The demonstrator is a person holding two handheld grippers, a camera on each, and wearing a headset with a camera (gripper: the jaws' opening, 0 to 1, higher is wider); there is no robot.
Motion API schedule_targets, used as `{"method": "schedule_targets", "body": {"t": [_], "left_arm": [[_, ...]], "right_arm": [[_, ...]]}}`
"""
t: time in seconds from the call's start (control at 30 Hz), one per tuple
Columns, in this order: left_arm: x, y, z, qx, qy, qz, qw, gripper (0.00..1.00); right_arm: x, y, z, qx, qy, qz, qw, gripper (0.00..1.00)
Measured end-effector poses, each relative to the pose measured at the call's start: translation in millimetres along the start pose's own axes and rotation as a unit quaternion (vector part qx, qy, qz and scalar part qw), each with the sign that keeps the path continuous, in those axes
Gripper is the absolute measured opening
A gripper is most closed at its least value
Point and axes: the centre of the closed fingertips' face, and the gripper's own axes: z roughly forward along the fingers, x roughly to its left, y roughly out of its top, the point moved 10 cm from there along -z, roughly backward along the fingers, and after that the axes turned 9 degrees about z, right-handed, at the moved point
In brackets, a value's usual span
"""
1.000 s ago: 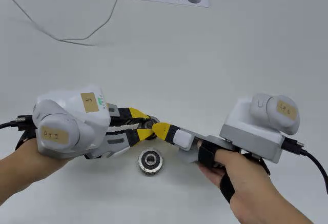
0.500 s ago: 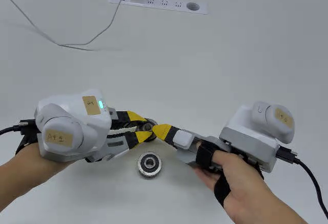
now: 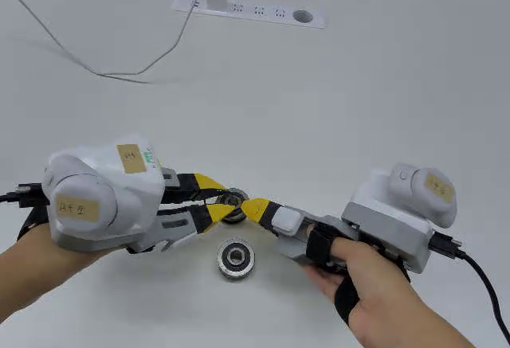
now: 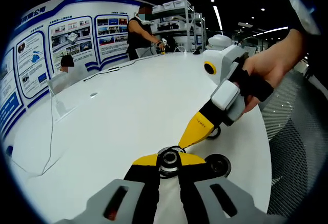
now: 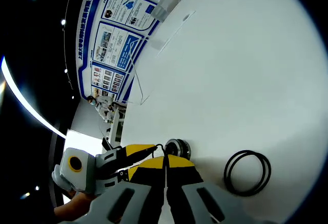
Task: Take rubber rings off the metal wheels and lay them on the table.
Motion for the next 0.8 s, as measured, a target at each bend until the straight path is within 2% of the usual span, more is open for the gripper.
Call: {"method": "schedule_targets", "body": {"t": [0.17, 0.4, 0.57, 0.8], "left_arm": [[2.0, 3.8, -4.8, -0.007, 0.007, -0.001, 1.0000, 0.18], [3.5, 7.5, -6.9, -0.010, 0.012, 0.003, 0.9999, 0.20], [4.1, 9.7, -6.8, -0.012, 0.014, 0.006, 0.9998, 0.23], [4.8, 11.3, -4.7, -0.010, 0.015, 0.010, 0.9998, 0.28]], "right_arm": [[0.2, 1.5, -2.9, -0.004, -0.007, -0.007, 0.9999, 0.01], [7.2, 9.4, -14.7, -0.024, -0.022, -0.051, 0.9982, 0.01], [7.4, 14.1, -26.3, -0.037, -0.030, -0.071, 0.9963, 0.01], [-1.3, 15.3, -50.3, -0.058, -0.055, -0.092, 0.9925, 0.01]]}}
